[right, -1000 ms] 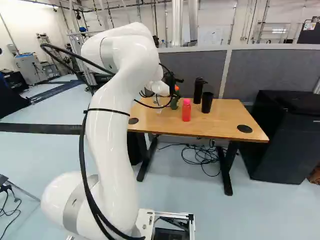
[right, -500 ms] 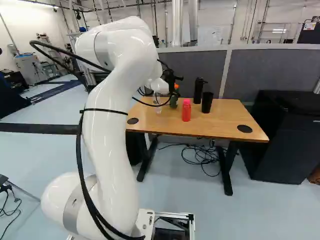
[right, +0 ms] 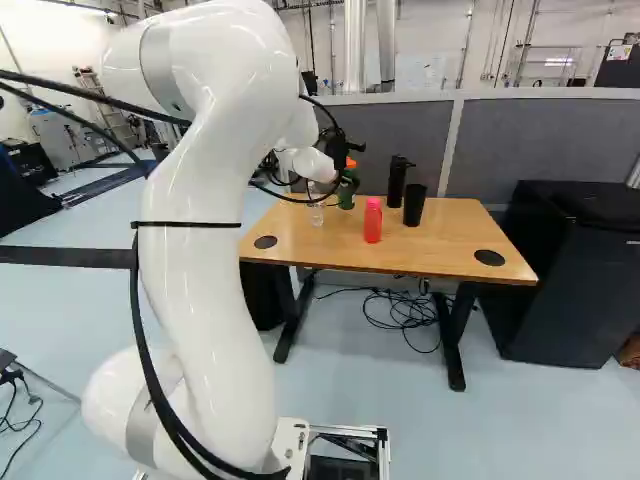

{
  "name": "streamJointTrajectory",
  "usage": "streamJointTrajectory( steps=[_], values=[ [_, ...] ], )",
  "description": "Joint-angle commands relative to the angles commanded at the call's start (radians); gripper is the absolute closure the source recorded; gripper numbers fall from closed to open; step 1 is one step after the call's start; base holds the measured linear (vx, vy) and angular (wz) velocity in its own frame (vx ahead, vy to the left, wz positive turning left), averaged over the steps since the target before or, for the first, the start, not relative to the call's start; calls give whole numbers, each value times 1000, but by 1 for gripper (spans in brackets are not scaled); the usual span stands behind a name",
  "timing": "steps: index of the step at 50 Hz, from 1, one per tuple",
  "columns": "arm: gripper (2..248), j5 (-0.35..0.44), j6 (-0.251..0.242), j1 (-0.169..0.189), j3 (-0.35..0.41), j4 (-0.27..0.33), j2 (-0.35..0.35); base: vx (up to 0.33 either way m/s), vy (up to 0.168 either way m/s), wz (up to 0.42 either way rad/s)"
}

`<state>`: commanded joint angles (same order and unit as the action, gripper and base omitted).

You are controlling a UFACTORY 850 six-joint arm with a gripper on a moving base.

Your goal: Pick up the green bottle from the table

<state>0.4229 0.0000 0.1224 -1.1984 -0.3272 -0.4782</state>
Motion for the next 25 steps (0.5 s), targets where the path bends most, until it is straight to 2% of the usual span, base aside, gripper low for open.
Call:
streamJointTrajectory(
  steps=[25],
  values=[
    [128,36,0,2,143,0,163,0,0,0]
  ],
)
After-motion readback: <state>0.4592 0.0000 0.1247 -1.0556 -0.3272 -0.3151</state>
